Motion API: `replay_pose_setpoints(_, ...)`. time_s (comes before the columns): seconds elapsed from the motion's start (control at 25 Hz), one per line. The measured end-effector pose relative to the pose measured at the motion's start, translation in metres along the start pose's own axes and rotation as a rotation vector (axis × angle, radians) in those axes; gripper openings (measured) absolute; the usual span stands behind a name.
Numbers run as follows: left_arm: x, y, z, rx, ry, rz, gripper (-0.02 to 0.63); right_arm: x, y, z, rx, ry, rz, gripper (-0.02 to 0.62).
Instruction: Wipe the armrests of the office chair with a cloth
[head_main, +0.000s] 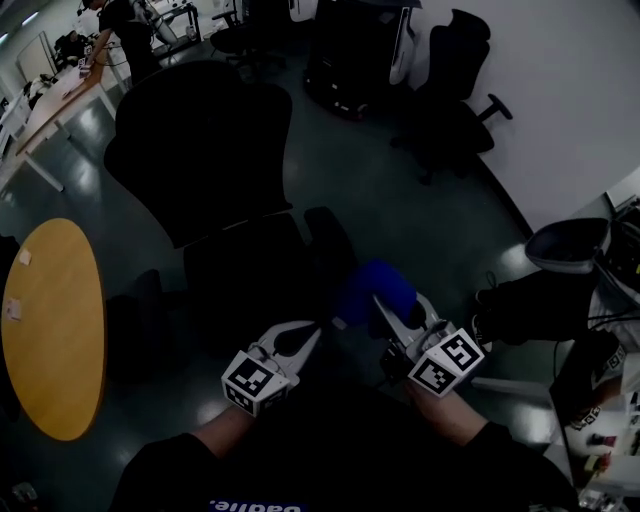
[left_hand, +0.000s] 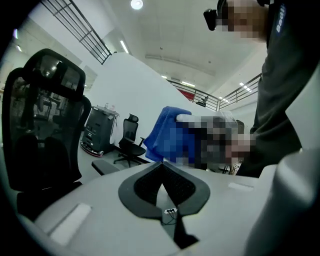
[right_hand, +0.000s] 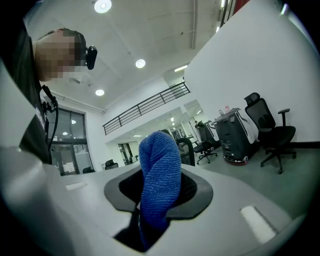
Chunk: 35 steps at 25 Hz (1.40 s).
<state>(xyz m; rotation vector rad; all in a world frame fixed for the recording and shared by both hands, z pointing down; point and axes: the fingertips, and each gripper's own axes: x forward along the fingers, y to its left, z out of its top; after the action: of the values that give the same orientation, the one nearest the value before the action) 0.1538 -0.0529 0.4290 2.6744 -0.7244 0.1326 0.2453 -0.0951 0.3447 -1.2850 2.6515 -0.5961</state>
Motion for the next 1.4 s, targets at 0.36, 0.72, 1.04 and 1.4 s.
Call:
replay_pose_setpoints(0.36, 0.015, 0.051, -0.024, -0.005, 0.069, -0.067, 0.017, 0.061, -0.04, 0.042, -0.141, -0.005, -0.073, 0.117)
replay_pose_setpoints(0.72, 0.066, 0.063, -0.061, -0.031, 0.155, -0.012, 0.018, 0.11, -0.138, 0.062, -0.254, 0.077, -0.04, 0.117)
replay_pose_setpoints(1.04, 0.112, 0.08, -0.11, -0.087, 0.275, 0.132, 0.018, 0.196, -0.219, -0.021, -0.652, 0.434, 0.136, 0.115)
replay_pose_setpoints(1.4, 0.154, 0.089, -0.147, -0.177, 0.328, 0.144, 0.018, 0.262, -0.233, -0.128, -1.037, 0.809, 0.386, 0.115)
